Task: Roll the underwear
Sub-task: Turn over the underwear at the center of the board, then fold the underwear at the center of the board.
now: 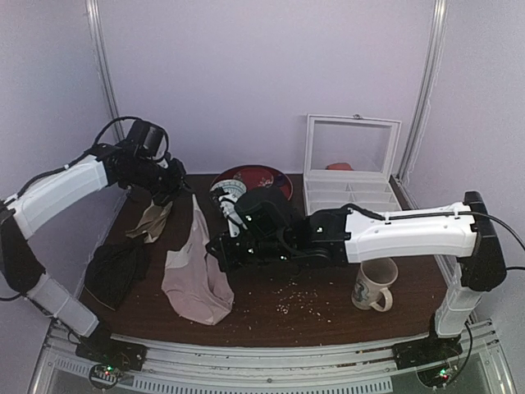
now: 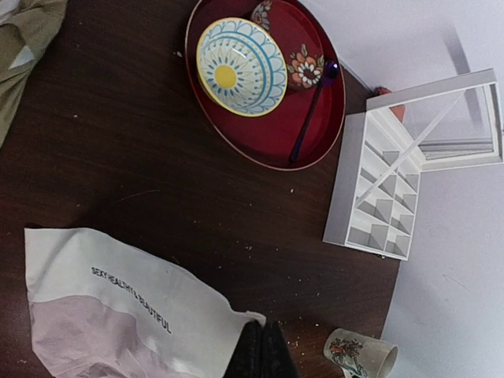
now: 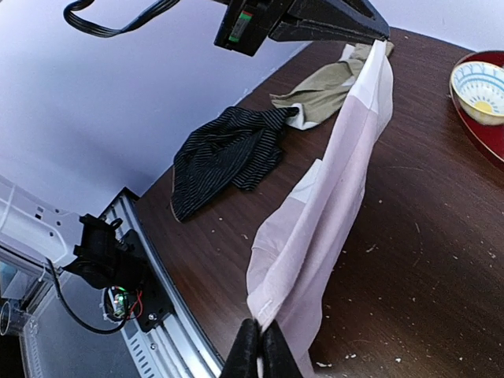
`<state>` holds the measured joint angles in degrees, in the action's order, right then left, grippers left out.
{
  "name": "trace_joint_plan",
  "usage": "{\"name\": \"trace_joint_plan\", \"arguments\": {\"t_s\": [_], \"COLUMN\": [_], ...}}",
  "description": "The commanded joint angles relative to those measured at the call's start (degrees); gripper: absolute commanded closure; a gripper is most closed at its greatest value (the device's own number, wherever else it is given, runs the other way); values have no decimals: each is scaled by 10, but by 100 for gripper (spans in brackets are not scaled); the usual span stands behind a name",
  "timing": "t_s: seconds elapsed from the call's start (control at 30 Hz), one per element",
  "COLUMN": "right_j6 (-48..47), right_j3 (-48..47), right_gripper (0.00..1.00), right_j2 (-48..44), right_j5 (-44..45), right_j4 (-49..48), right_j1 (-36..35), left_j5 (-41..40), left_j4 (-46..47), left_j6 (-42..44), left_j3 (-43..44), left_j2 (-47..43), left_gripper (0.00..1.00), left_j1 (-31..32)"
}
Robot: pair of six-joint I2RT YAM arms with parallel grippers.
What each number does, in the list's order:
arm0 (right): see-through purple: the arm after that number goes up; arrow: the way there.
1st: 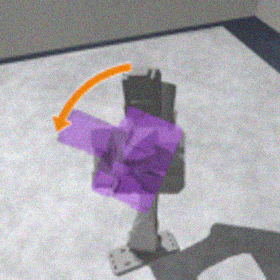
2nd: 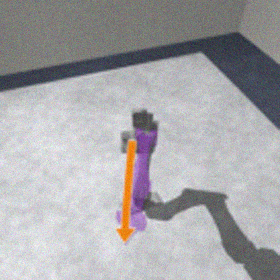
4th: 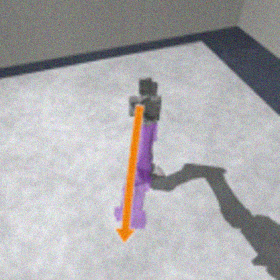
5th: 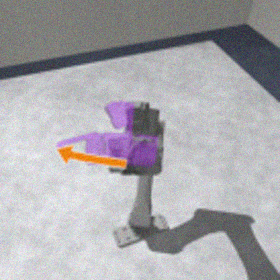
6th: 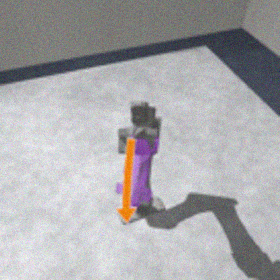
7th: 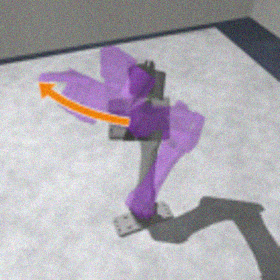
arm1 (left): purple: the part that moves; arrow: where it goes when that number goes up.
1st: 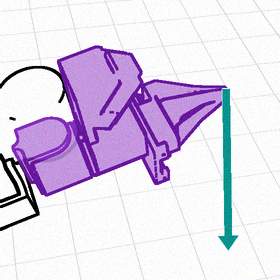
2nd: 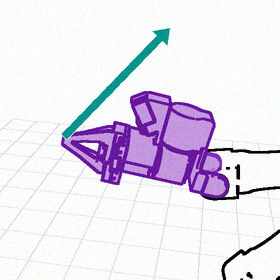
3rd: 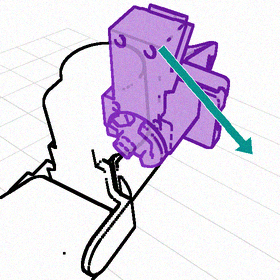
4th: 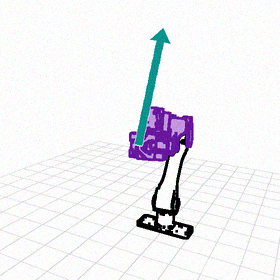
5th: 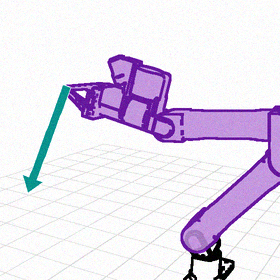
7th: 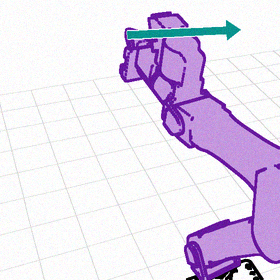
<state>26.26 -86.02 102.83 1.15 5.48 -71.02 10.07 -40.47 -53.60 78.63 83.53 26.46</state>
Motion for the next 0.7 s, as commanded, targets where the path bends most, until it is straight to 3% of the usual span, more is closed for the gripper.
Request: {"name": "trace_joint_plan", "arguments": {"t_s": [0.0,0.4,0.67], "right_j6": [32,62,61], "right_j3": [48,156,195], "right_gripper": [100,100,100], "right_j2": [-41,-94,-140], "right_j5": [-1,0,21], "right_j4": [-35,-20,13], "right_j1": [27,135,185], "left_j5": [6,65,86], "left_j4": [102,190,177], "left_j6": [-1,-22,-16], "left_j3": [51,184,313], "left_j2": [89,307,391], "left_gripper": [100,100,100], "left_j1": [16,33,43]}}
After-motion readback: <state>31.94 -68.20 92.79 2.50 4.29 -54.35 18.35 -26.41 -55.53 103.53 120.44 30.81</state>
